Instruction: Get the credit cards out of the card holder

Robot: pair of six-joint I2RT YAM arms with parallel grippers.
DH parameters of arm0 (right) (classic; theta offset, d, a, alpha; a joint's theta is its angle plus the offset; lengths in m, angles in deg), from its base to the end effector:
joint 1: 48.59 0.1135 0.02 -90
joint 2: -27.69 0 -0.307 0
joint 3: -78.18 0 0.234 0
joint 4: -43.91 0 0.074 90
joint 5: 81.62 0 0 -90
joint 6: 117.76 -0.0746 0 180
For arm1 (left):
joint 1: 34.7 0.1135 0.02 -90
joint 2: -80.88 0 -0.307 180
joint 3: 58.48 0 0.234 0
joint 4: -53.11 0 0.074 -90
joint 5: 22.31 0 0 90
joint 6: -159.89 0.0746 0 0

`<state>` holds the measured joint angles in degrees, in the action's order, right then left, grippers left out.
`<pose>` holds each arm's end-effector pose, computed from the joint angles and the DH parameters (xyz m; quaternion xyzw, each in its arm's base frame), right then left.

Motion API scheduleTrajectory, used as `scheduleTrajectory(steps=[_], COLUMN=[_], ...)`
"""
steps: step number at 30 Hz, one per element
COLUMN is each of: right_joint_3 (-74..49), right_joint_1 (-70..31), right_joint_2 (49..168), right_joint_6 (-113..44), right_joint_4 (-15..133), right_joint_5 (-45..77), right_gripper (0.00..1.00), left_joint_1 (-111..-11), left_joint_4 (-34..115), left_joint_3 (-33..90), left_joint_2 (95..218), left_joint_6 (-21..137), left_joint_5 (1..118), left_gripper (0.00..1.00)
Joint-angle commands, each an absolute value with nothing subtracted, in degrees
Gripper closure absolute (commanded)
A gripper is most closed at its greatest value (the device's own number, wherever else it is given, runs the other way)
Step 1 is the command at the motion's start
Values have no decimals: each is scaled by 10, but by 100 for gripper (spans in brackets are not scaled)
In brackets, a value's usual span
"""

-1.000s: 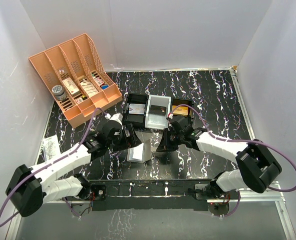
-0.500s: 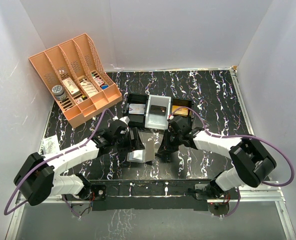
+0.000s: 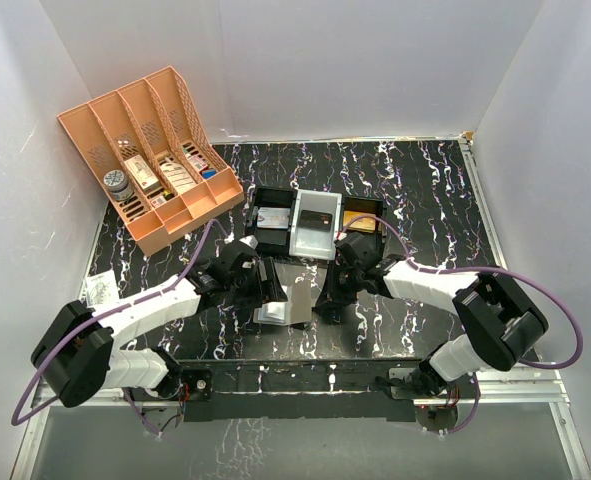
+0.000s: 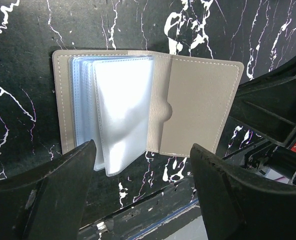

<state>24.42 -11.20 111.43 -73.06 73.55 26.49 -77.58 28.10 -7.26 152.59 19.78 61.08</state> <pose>0.1945 0.1778 0.1767 0.0246 0.9536 0.2850 0.0939 0.1749 -0.1741 0.2174 -0.0365 0.9235 -0.3109 0.2215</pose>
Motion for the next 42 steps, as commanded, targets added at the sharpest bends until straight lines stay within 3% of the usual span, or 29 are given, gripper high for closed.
scheduleTrajectory(steps=[1, 14, 23, 42], right_joint_3=[236, 233, 237, 275], right_joint_1=[-114, -114, -113, -113], right_joint_2=[1115, 1121, 1114, 1072], right_joint_6=[-734, -734, -739, -801], right_joint_4=[718, 716, 714, 671], right_joint_5=[258, 263, 260, 251], right_gripper=[96, 96, 94, 74], left_joint_1=[-775, -775, -775, -776], left_joint_4=[274, 337, 425, 388], left_joint_3=[-73, -66, -71, -20], left_joint_2=[1522, 1567, 1565, 1656], left_joint_6=[200, 191, 200, 239], left_joint_5=[605, 546, 467, 420], left_gripper=[26, 37, 39, 40])
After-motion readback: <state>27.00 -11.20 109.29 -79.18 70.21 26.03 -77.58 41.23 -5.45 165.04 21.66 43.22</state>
